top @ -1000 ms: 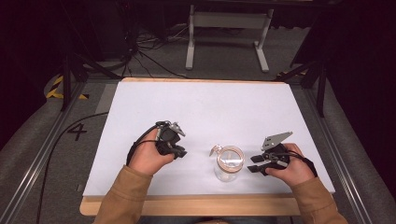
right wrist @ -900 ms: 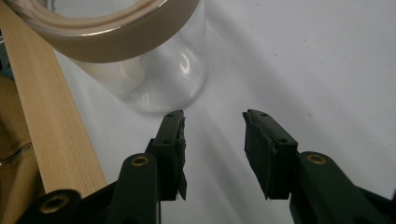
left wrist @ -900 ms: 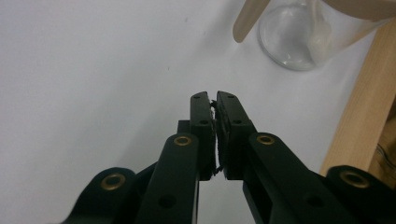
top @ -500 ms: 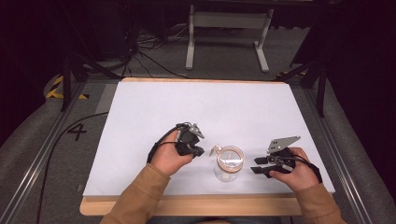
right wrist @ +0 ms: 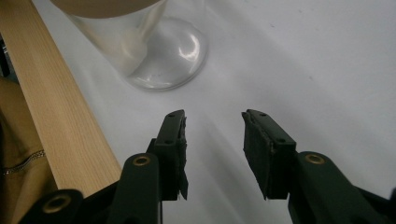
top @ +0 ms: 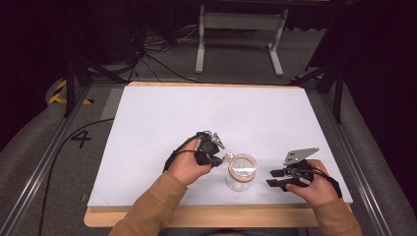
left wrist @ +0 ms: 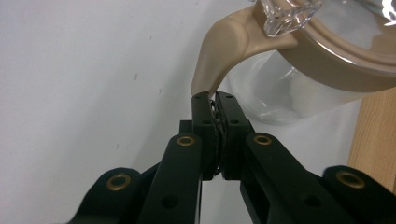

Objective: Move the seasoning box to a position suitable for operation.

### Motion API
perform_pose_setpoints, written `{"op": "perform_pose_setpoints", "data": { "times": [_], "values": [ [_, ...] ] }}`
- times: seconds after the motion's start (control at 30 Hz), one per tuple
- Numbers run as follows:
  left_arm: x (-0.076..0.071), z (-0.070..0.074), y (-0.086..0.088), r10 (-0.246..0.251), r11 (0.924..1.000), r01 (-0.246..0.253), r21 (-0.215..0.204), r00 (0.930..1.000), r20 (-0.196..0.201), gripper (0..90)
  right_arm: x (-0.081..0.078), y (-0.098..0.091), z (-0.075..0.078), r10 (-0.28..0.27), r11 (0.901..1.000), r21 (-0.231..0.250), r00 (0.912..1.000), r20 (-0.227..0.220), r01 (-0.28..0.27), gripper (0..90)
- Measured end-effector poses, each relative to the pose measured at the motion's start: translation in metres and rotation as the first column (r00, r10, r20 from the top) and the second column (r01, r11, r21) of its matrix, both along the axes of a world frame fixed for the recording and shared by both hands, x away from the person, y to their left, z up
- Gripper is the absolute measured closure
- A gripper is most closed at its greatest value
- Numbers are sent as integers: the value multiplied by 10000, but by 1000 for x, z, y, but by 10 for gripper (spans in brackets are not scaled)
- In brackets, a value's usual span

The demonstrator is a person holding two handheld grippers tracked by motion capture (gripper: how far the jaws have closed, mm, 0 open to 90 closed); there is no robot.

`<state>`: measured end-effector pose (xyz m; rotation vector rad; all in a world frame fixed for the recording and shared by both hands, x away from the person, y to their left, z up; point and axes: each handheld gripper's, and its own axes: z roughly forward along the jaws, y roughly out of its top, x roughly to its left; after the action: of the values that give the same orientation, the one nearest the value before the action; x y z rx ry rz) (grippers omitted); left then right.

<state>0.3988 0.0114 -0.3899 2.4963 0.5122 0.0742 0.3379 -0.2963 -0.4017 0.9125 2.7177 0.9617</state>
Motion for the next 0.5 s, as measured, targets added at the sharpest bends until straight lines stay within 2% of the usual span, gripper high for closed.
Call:
{"op": "perform_pose_setpoints", "data": {
  "times": [0.17, 0.3, 0.5],
  "values": [
    [0, -1, -1, -38, 9999, 36, 167, 9999, 121, 898, 0, 4, -2, 72, 10000, -60, 9999, -71, -72, 597],
    [3, -2, -4, -31, 9999, 25, 153, 9992, 391, 899, -2, 4, -3, 51, 10000, -64, 10000, -53, -51, 599],
    [11, -3, -10, -70, 9999, 65, 115, 9991, 430, 899, -8, 0, -5, -149, 9999, -28, 9999, 5, 149, 599]
  ]
}}
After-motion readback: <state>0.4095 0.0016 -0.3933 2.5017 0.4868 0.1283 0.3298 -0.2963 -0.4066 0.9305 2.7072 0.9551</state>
